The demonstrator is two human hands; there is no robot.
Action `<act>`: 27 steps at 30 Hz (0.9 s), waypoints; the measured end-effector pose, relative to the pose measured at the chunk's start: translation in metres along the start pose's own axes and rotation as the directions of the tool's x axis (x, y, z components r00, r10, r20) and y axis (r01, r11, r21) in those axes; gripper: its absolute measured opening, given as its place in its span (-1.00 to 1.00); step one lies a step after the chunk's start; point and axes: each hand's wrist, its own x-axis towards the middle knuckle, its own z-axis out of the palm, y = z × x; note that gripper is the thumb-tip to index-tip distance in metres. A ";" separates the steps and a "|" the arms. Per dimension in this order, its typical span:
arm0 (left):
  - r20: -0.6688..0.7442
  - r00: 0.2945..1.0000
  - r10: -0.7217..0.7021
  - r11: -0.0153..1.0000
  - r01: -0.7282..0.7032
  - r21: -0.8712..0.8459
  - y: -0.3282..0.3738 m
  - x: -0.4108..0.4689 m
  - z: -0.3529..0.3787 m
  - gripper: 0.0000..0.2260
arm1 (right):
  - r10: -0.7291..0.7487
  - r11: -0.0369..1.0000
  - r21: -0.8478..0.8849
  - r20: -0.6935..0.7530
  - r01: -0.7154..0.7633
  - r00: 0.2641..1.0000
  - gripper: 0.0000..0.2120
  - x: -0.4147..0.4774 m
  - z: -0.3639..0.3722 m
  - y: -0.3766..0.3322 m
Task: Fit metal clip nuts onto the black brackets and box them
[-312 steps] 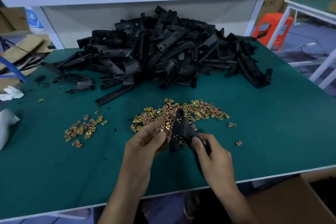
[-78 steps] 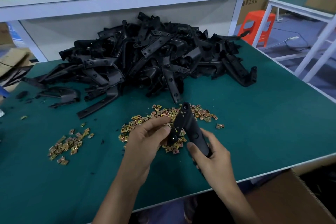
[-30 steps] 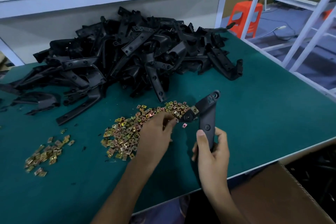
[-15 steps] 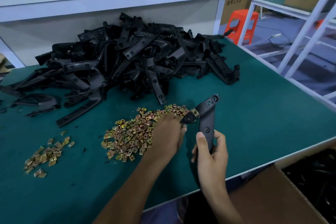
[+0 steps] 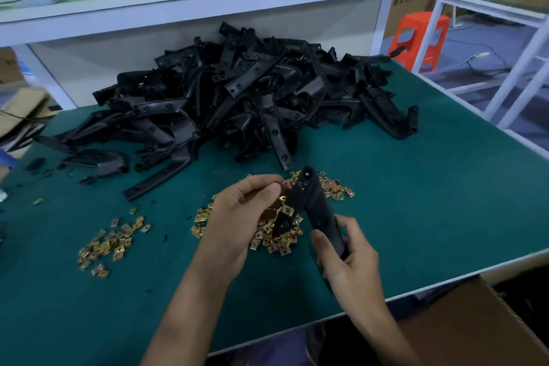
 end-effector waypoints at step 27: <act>-0.211 0.976 -0.061 0.994 0.077 0.071 -0.013 -0.002 0.007 -0.90 | -0.102 0.956 -0.275 0.016 0.102 0.995 -0.76 0.000 0.008 0.001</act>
